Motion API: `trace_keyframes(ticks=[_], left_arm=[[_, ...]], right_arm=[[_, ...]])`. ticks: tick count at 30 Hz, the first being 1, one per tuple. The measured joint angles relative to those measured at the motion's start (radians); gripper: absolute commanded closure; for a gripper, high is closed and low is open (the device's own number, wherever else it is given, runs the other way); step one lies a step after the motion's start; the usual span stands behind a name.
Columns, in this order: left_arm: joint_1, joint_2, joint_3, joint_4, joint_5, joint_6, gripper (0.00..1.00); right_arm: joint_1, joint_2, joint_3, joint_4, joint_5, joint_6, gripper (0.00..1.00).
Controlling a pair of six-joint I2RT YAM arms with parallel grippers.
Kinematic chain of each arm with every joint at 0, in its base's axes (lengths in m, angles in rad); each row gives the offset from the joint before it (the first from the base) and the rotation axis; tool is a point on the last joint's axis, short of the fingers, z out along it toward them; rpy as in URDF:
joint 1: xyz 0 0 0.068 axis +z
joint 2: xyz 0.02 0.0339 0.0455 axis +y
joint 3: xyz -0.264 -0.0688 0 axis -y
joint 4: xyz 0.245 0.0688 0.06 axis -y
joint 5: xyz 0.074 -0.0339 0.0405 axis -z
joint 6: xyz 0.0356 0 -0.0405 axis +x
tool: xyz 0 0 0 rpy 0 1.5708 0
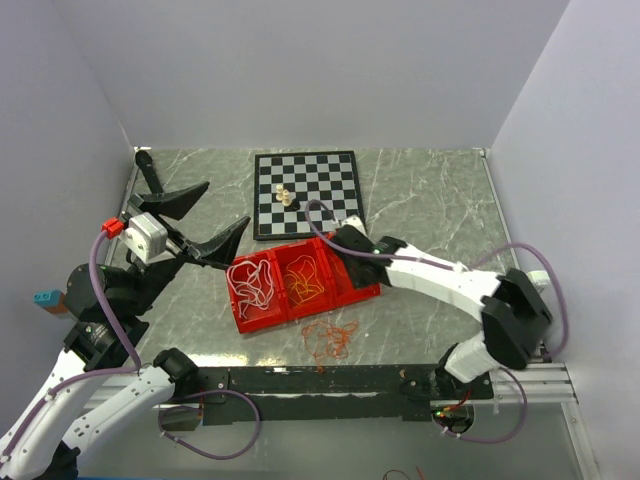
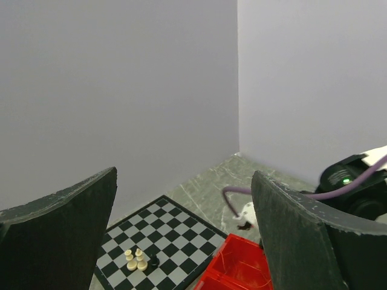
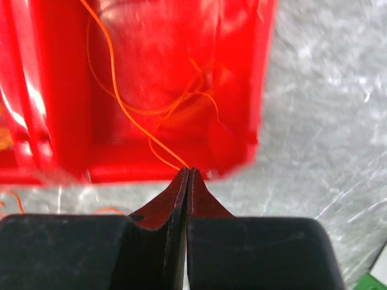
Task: Untangle the cables
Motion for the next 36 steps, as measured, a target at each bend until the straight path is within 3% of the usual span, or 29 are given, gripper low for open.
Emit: trace_keyframes(ticks=[6, 16, 20, 23, 25, 36], left_arm=[[0.0, 0.0, 0.0, -0.001, 0.0, 0.0, 0.03], [0.002, 0.0, 0.001, -0.001, 0.002, 0.0, 0.03], [0.002, 0.0, 0.001, -0.001, 0.003, 0.001, 0.03], [0.002, 0.0, 0.001, -0.001, 0.004, 0.001, 0.03], [0.002, 0.0, 0.001, -0.001, 0.008, 0.0, 0.03], [0.002, 0.0, 0.001, -0.001, 0.017, 0.0, 0.03]], right_arm=[[-0.01, 0.209, 0.161, 0.004, -0.002, -0.027, 1.0], [-0.079, 0.28, 0.19, 0.086, -0.008, -0.03, 0.98], [-0.09, 0.296, 0.169, 0.126, -0.015, -0.013, 0.64], [-0.09, 0.296, 0.16, 0.121, -0.026, 0.004, 0.5], [-0.09, 0.283, 0.16, 0.12, -0.032, 0.01, 0.43], [-0.113, 0.026, 0.185, 0.07, -0.034, 0.003, 0.33]])
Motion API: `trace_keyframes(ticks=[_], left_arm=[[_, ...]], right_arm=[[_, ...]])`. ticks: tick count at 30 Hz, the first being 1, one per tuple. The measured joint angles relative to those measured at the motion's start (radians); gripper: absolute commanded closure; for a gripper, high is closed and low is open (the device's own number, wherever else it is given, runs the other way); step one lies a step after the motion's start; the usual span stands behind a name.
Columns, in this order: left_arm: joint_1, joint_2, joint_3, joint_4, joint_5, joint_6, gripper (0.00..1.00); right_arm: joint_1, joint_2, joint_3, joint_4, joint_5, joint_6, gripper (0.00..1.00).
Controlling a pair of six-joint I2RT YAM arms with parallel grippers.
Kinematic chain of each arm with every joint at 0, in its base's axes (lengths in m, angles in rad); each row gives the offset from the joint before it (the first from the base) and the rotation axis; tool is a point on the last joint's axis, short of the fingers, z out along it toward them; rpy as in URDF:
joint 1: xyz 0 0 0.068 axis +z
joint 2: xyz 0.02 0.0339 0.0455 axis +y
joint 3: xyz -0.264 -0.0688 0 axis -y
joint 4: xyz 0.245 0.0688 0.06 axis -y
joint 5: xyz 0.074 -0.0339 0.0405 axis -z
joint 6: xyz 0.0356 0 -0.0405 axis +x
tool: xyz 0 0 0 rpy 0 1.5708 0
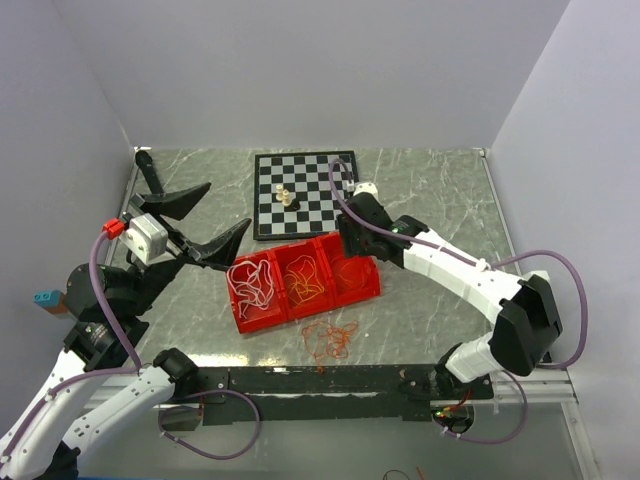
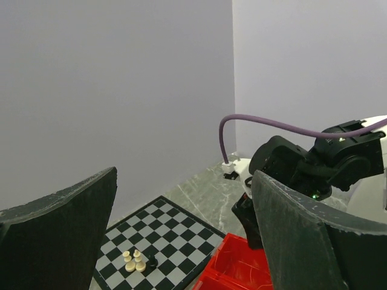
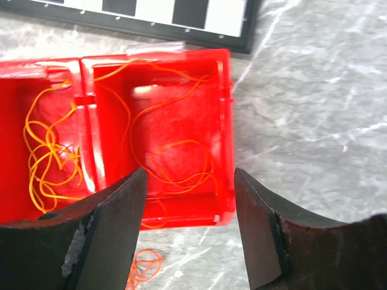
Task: Untangle the cables
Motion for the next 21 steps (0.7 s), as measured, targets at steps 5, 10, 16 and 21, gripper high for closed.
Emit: trace_keyframes(ticks=[5, 10, 16, 21], left_arm=[[0.0, 0.0, 0.0, 0.0, 0.0, 0.0, 0.04], [0.003, 0.0, 0.0, 0.0, 0.0, 0.0, 0.03], [0.005, 0.0, 0.0, -0.005, 0.0, 0.0, 0.03], [0.005, -0.004, 0.0, -0.012, 0.0, 0.0, 0.03]], right_arm=[[-0.038, 0.005, -0.012, -0.006, 0.004, 0.0, 0.34], [-0.089, 0.058, -0.039, 0.008, -0.005, -0.006, 0.4], [-0.121, 0.174, -0.039, 0.045, -0.025, -0.015, 0.57], [-0.132, 0.201, -0.043, 0.066, -0.047, 0.013, 0.78]])
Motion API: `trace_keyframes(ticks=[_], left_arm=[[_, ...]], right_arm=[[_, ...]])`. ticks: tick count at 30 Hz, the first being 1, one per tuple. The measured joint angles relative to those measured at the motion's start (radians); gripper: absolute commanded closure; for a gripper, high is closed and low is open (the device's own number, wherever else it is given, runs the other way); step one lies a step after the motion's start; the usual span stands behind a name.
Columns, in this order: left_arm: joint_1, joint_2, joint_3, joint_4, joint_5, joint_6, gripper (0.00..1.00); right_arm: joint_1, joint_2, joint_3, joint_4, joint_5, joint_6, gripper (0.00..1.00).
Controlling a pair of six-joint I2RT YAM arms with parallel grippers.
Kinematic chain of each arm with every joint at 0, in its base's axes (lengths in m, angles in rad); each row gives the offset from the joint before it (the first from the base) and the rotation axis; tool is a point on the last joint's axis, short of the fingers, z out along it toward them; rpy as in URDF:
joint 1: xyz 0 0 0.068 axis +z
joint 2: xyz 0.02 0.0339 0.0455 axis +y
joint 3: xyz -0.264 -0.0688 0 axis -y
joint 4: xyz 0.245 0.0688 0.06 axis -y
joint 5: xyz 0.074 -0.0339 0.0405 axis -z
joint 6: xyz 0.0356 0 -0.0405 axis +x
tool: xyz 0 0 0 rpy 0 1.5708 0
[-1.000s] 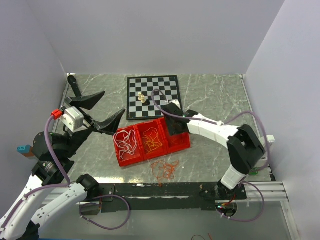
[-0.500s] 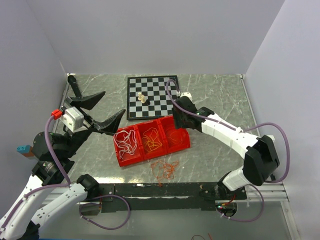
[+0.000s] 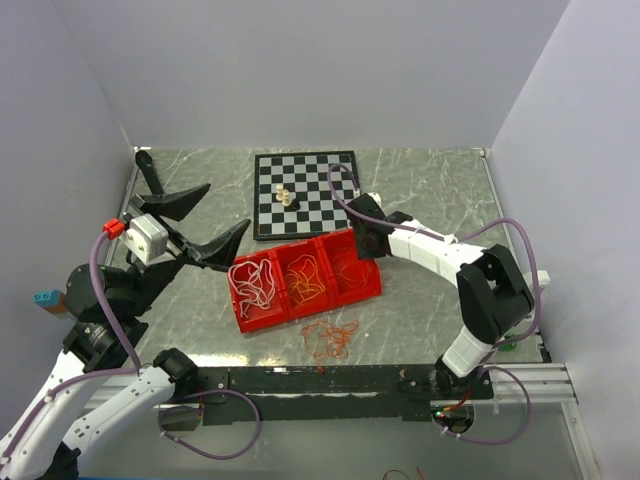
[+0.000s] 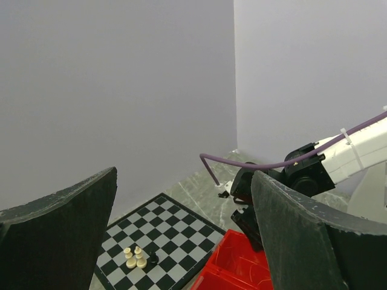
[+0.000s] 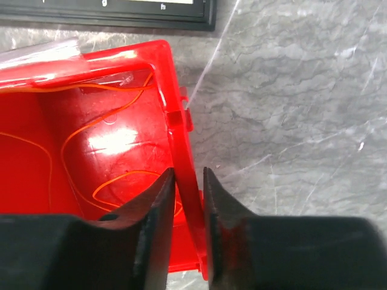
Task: Untangle the cables
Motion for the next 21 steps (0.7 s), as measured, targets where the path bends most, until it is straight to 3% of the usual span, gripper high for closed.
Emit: trace_keyframes(ticks=[3, 5, 12, 21], left_arm=[[0.0, -0.002, 0.001, -0.005, 0.0, 0.0, 0.03], [0.0, -0.002, 0.001, -0.006, 0.0, 0.0, 0.03], [0.0, -0.002, 0.002, -0.01, 0.001, 0.0, 0.03], [0.001, -0.007, 0.013, -0.018, 0.004, -0.001, 0.03]], right_arm=[[-0.01, -0.027, -0.036, 0.024, 0.001, 0.031, 0.93], [-0.016, -0.053, -0.066, 0.023, 0.021, 0.081, 0.96], [-0.046, -0.116, -0.14, 0.024, 0.082, 0.258, 0.92], [-0.047, -0.143, -0.161, -0.001, 0.103, 0.262, 0.91]])
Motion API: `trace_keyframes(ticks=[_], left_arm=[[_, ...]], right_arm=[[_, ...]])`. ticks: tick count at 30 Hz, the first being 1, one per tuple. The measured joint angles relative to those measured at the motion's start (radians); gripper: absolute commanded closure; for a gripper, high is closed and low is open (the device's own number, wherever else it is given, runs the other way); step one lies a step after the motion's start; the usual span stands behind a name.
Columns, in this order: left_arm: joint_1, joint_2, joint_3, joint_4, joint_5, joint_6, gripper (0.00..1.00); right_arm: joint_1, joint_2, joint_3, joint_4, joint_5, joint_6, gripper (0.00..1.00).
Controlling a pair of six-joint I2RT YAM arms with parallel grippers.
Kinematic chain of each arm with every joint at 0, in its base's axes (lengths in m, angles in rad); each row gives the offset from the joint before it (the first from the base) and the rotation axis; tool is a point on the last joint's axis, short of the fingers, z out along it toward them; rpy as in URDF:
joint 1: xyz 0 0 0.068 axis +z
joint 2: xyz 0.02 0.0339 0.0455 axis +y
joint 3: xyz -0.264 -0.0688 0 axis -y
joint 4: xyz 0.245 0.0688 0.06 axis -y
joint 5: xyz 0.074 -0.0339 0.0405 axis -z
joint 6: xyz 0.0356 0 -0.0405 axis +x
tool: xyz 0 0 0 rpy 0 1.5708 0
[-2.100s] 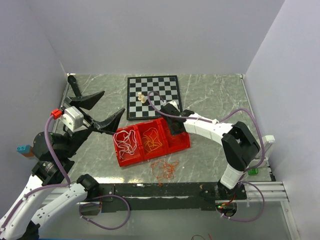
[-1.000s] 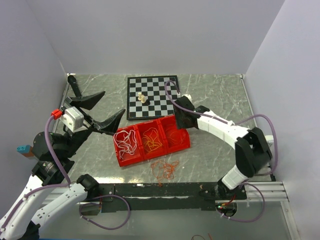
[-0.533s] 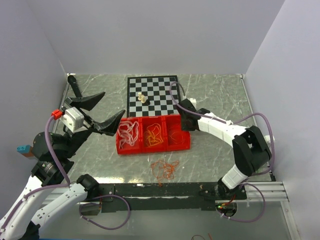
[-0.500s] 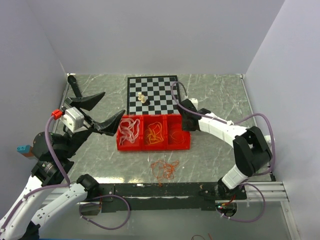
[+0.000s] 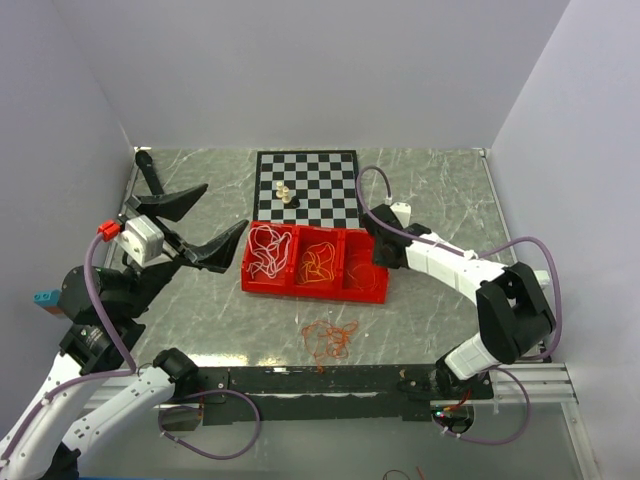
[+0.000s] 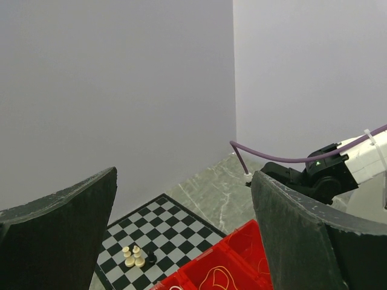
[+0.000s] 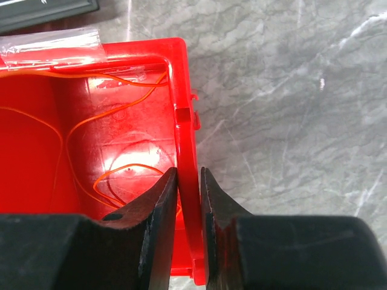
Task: Untangle the cables
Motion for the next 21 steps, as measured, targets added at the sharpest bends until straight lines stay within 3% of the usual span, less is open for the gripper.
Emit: trace_keyframes(ticks=[9, 11, 14, 21], left_arm=[[0.004, -0.005, 0.0, -0.008, 0.001, 0.0, 0.03], [0.004, -0.005, 0.0, -0.011, 0.003, 0.0, 0.03], [0.004, -0.006, 0.0, -0.019, 0.005, 0.0, 0.03], [0.005, -0.007, 0.0, -0.034, 0.006, 0.0, 0.03]], right_arm=[[-0.035, -0.025, -0.018, -0.016, -0.005, -0.093, 0.87], [-0.048, -0.025, -0.017, -0.019, -0.009, -0.115, 0.78], [-0.065, -0.024, -0.009, -0.028, -0.029, -0.149, 0.52], [-0.082, -0.043, 0.017, -0.086, -0.078, -0.199, 0.35]])
